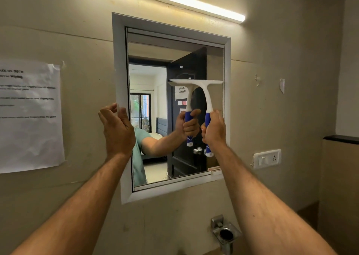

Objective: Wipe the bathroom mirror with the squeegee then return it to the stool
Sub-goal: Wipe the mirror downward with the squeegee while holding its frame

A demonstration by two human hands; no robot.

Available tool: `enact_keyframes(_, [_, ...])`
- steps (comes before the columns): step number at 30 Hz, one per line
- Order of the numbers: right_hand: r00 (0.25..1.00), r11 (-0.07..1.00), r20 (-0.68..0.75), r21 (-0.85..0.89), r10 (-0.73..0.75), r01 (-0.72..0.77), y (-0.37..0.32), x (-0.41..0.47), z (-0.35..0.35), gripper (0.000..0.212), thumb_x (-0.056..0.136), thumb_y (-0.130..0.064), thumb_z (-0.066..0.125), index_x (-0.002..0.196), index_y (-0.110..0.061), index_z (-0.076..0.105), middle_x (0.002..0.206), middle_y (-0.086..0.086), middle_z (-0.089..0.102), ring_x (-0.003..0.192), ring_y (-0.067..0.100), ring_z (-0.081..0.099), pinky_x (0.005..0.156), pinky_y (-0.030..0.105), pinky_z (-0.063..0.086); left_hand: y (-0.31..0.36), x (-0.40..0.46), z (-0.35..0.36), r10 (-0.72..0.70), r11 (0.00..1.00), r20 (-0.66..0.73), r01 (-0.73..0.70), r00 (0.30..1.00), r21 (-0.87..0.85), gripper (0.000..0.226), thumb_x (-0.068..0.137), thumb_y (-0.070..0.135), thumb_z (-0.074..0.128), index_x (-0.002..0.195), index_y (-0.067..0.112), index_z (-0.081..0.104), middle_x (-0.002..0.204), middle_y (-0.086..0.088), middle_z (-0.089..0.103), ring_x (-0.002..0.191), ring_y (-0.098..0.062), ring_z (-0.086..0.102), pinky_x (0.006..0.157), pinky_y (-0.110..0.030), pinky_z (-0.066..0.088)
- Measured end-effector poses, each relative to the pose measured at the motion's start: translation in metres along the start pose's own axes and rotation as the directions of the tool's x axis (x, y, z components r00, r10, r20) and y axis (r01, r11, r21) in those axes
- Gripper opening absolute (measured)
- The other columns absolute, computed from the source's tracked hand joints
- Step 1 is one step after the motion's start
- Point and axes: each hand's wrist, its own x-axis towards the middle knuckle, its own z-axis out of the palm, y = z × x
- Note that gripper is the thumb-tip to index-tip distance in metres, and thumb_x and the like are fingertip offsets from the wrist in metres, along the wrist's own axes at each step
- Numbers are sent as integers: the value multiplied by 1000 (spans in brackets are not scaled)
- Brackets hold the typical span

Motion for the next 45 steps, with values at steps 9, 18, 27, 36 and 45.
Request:
enact_keyframes(9, [998, 998, -42, -39, -53, 51, -34, 14, 2, 25, 92, -41, 29, 83, -24, 46, 74, 11, 47, 60, 21, 44, 54, 33, 38, -1, 4, 0, 4, 1000, 10, -4, 1000, -2, 35, 102, 35, 38, 117, 2, 39, 120, -18, 43, 96, -30, 55, 76, -32, 42])
enact_keyframes(18, [993, 989, -113, -147, -13, -4, -6, -11, -5, 36, 105, -47, 24, 79, -30, 43, 75, 8, 47, 69, 23, 49, 68, 37, 44, -2, 1, 0, -1, 1000, 13, 1, 1000, 1, 38, 102, 37, 36, 117, 2, 38, 120, -18, 43, 94, -32, 56, 74, -33, 43])
enact_keyframes(27, [991, 970, -129, -244, -24, -8, -15, 6, -9, 59, 103, -56, 19, 121, -12, 55, 85, 1, 54, 83, 20, 57, 89, 44, 52, 8, 0, -2, -14, 1000, 20, 14, 1000, 5, 36, 102, 30, 39, 117, -3, 40, 120, -20, 44, 97, -25, 50, 75, -22, 34])
enact_keyframes(36, [990, 975, -140, -211, 34, -64, 18, -30, -20, 50, 104, -52, 24, 117, -14, 54, 86, 4, 56, 89, 25, 62, 94, 50, 54, 6, 0, -1, -22, 1000, 18, 22, 1000, 0, 37, 102, 31, 37, 118, -3, 40, 120, -21, 44, 97, -29, 52, 76, -25, 36])
enact_keyframes(45, [995, 963, -98, -270, -9, -18, 8, -15, -13, 56, 99, -62, 22, 97, -19, 58, 75, 0, 50, 73, 18, 55, 68, 33, 49, 5, 3, 0, -9, 1000, 16, 10, 1000, -9, 38, 102, 34, 37, 118, -1, 39, 120, -20, 44, 97, -28, 53, 76, -27, 38])
